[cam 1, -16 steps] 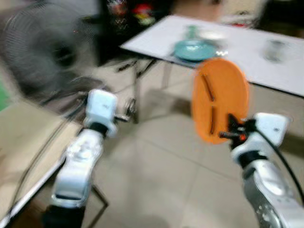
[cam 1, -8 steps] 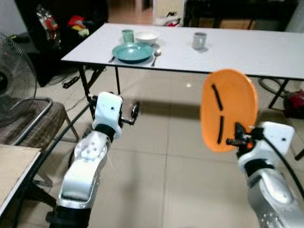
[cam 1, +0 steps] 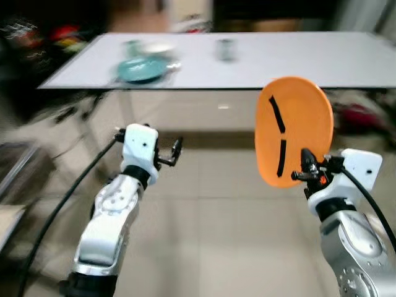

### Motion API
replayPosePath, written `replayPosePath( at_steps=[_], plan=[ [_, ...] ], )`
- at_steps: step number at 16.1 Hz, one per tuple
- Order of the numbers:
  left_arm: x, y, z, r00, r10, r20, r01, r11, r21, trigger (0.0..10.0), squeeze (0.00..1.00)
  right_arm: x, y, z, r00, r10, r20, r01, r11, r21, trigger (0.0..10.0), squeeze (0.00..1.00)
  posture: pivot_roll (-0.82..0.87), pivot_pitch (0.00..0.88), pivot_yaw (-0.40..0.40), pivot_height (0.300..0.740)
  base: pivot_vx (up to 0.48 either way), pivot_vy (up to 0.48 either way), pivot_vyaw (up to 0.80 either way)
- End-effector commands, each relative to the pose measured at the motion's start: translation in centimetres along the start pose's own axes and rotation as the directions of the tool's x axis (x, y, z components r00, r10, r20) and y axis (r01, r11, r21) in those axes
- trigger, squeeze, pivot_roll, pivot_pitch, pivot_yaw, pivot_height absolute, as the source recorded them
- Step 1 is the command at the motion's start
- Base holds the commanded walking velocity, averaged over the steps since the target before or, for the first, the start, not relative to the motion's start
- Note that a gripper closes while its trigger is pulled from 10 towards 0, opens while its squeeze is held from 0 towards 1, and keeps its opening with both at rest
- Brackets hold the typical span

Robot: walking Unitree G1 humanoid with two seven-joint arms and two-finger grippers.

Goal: Setting the table

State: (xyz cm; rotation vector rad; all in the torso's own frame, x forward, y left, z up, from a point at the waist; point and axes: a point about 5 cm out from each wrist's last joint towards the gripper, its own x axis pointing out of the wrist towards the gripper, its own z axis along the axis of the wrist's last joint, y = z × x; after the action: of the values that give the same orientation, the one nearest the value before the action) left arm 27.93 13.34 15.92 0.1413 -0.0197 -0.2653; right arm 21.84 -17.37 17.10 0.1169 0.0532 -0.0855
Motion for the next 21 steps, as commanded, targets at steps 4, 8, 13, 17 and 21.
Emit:
replayPosePath(
  at_steps=[4, 8, 13, 17, 21],
  plan=[
    [-0.1, 0.0, 0.4, 1.0, -0.003, 0.023, 0.003, 1.0, -0.002, 10.0, 0.0, 0.4, -1.0, 1.1, 0.994, -0.069, 0.088, 0.074, 0.996, -0.053, 10.0, 0.0, -0.03, 0.0, 0.02, 0.74, 0.278, 0.0, 0.0],
    [-0.1, 0.1, 0.3, 1.0, 0.007, 0.019, -0.007, 1.0, -0.01, 10.0, 0.0, 0.4, -1.1, 1.2, 0.994, -0.057, 0.097, 0.063, 0.996, -0.063, 10.0, 0.0, -0.03, 0.0, 0.016, 0.74, 0.28, 0.0, 0.0],
    [-0.4, 1.2, -1.1, 0.997, 0.07, -0.022, -0.069, 0.997, 0.028, 10.0, 0.0, 0.2, -1.0, 0.5, 0.993, -0.061, 0.104, 0.072, 0.993, -0.097, 10.0, 0.0, -0.03, 0.0, 0.024, 0.74, 0.283, 0.0, 0.0],
    [-0.3, 0.8, -0.8, 0.999, 0.042, -0.014, -0.041, 0.999, 0.021, 10.0, 0.0, -0.2, -1.1, -0.2, 0.997, -0.044, 0.066, 0.046, 0.998, -0.037, 10.0, 0.0, -0.03, 0.0, 0.026, 0.74, 0.309, 0.0, -0.13],
    [-0.1, 0.5, -0.8, 1.0, 0.03, -0.006, -0.029, 0.999, 0.024, 10.0, 0.0, -0.1, -1.1, -0.1, 0.997, -0.036, 0.07, 0.038, 0.999, -0.024, 10.0, 0.0, -0.03, 0.0, 0.026, 0.74, 0.351, 0.0, -0.69]
  ],
)
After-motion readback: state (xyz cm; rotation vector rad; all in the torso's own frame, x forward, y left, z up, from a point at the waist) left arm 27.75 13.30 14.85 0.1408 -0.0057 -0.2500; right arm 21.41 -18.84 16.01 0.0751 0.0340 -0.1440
